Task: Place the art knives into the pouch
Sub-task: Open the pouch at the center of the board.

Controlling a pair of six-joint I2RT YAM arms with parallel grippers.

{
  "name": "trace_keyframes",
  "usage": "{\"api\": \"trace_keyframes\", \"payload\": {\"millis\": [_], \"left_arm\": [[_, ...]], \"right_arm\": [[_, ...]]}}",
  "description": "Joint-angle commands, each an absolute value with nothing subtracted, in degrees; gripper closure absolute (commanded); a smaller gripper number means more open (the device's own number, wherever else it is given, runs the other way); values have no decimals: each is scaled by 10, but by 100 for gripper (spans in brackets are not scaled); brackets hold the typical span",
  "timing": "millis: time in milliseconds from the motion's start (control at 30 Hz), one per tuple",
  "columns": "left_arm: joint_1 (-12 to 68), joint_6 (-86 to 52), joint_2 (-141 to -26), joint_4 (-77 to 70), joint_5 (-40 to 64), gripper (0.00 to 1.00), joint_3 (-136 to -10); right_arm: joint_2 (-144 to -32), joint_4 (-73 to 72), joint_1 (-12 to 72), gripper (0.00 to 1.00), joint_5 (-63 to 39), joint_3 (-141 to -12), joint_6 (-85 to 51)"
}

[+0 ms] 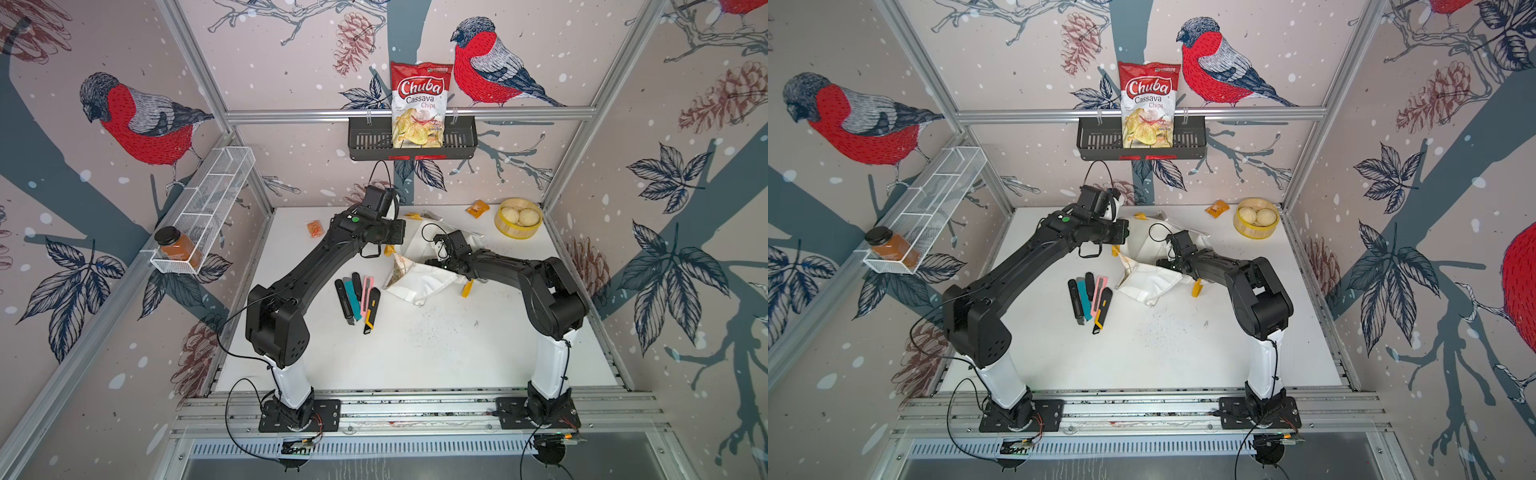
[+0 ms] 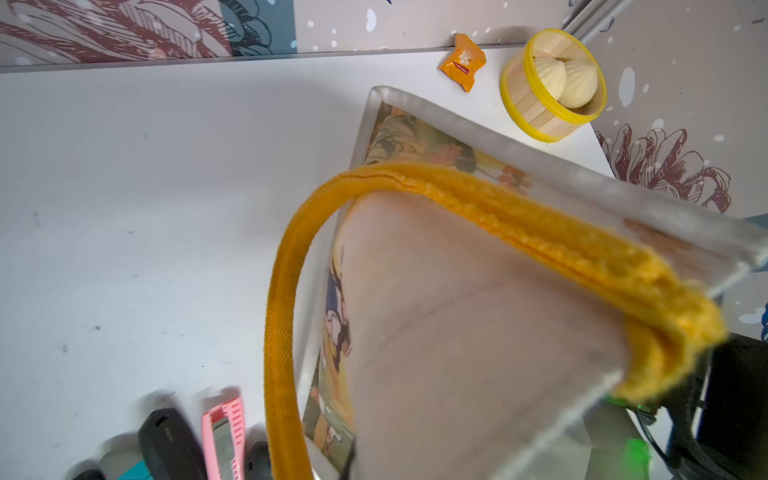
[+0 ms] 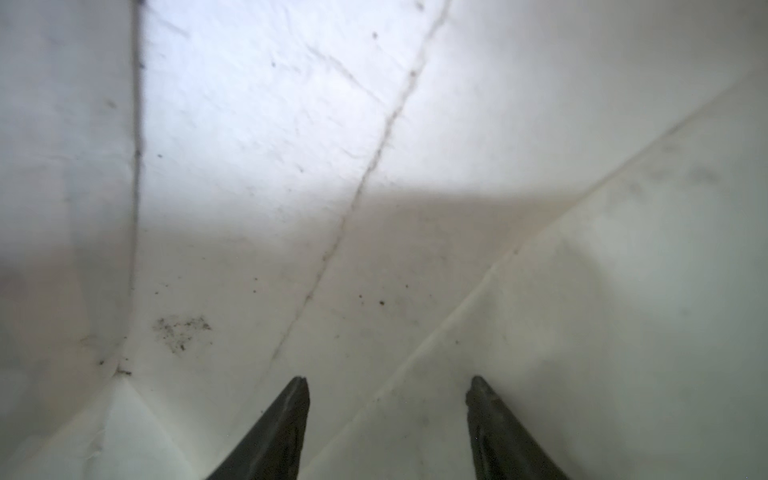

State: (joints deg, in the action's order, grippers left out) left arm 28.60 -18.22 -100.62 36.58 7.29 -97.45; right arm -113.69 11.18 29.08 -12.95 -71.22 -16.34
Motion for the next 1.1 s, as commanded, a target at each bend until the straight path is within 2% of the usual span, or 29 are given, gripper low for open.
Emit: {"api": "trace_keyframes", "payload": {"millis": [0,200,400,533,733,933,1067], "left_arm": [[257,-185,-977,296,46,100,-961],[192,-157,-1024,352,74,100,-1019],[184,-148,-1022,354,70,100,-1005],[212,-163,-1031,314,124,100,-969],[262,-198,-1060,258,176,100,-942],[278,-208,-1068,244,183,100,-942],[278,-207,-1064,242,181,100,-932]], "right_arm": [[-1138,235,286,36,-36,-711,-140],[-1125,295,276,36,9,-717,-123],[-1102,316,254,36,32,-706,-115],[-1082,323,271,36,-14,-750,-107],[-1077,341,353,28,-54,-883,-85],[-1074,352,371,25,-44,-1002,-108],[-1034,351,358,25,-2,-1010,-155]]}}
